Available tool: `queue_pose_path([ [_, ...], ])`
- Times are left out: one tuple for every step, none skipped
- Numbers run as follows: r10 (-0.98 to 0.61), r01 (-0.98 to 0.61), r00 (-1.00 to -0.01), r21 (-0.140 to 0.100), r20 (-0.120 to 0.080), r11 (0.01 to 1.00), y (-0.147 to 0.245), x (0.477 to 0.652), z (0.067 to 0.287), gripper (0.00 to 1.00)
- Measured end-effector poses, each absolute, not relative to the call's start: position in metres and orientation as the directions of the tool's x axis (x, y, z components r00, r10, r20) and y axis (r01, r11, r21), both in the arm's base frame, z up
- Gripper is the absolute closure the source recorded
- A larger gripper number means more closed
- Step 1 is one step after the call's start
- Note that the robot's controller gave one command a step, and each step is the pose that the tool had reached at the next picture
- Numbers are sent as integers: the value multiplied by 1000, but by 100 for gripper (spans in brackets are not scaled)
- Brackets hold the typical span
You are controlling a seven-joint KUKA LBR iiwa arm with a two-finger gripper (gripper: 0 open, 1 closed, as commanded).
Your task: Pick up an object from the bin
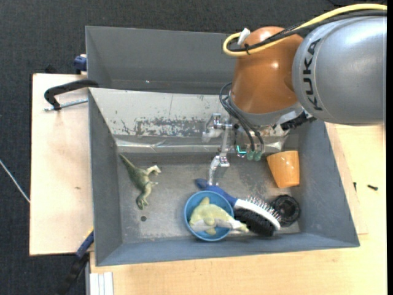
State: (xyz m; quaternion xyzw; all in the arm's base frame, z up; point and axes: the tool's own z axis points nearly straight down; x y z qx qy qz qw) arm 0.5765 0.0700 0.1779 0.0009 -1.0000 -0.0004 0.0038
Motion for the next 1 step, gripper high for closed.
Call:
queue_pose_path([
  [-177, -178, -983, 0, -36, 984, 56, 512, 91, 0],
])
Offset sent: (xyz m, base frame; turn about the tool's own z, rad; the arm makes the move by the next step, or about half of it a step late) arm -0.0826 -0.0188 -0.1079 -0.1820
